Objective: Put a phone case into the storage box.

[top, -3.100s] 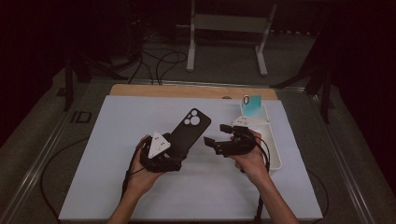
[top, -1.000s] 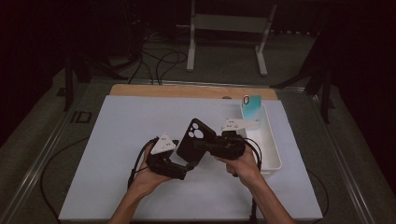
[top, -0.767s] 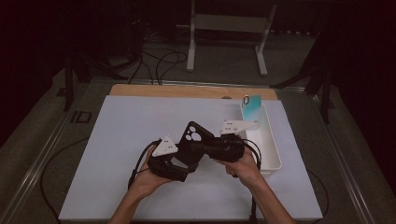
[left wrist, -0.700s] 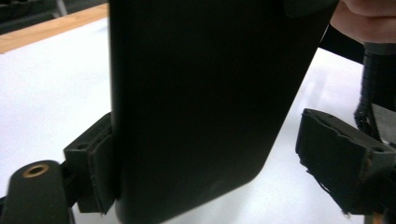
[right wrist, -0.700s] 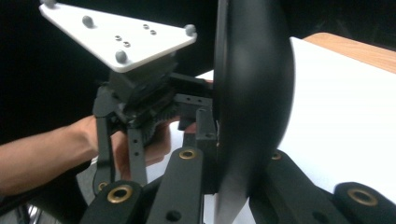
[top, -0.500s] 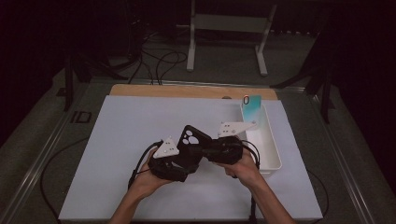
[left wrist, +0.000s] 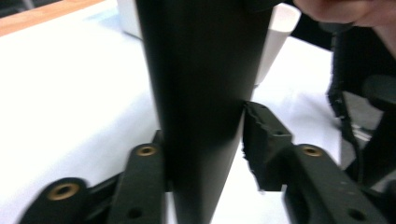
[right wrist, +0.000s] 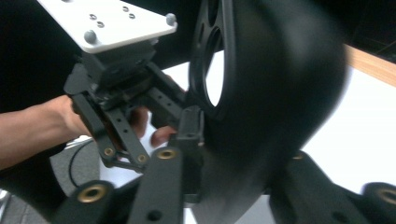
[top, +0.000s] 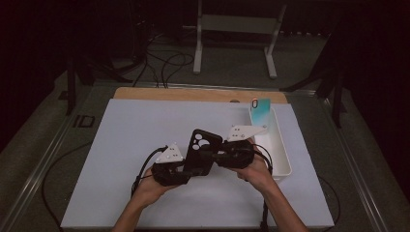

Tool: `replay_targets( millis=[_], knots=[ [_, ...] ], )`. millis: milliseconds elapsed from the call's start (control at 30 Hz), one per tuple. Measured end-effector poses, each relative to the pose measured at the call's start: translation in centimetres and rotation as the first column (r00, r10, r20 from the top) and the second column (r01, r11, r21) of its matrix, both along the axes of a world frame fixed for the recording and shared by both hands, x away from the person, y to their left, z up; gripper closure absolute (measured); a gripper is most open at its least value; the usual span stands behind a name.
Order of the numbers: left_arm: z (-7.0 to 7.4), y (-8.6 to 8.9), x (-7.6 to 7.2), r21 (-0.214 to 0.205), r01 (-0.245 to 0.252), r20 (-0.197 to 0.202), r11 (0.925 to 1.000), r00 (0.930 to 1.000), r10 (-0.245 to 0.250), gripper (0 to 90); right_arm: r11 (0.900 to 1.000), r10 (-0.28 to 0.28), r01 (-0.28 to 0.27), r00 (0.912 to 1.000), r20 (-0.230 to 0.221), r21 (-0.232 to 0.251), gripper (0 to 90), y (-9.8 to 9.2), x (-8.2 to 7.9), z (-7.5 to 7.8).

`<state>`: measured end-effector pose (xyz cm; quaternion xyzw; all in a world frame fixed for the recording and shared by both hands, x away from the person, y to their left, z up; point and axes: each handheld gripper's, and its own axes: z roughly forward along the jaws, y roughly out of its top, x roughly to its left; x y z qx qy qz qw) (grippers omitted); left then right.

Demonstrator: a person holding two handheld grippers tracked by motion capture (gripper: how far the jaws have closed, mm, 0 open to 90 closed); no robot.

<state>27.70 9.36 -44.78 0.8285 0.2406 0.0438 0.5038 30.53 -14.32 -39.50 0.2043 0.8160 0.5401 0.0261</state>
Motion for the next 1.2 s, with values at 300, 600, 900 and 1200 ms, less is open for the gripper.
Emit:
replay_targets(
  millis=[300,600,900,1200],
  knots=[
    [0.0,-0.1,-0.2,-0.025,0.012,-0.001,0.9996,0.9999,-0.012,84.7,0.9998,-0.02,0.02,0.9998,0.0,-0.004,38.8,0.3,0.1,-0.3],
    [0.2,0.0,-0.2,-0.003,-0.05,0.03,0.9987,0.9983,0.05,85.4,0.9952,-0.091,0.091,0.9959,0.001,-0.037,19.4,0.7,0.3,-0.5],
    [0.3,0.4,-0.3,0.015,-0.137,0.035,0.9904,0.99,0.136,85.2,0.9892,-0.141,0.14,0.9901,-0.003,-0.042,13.4,0.2,0.3,-0.5],
    [0.4,0.4,-0.3,0.028,-0.192,0.051,0.981,0.9804,0.19,85.2,0.9805,-0.195,0.195,0.9808,0.005,-0.027,8.4,0.5,0.3,0.6]
  ],
)
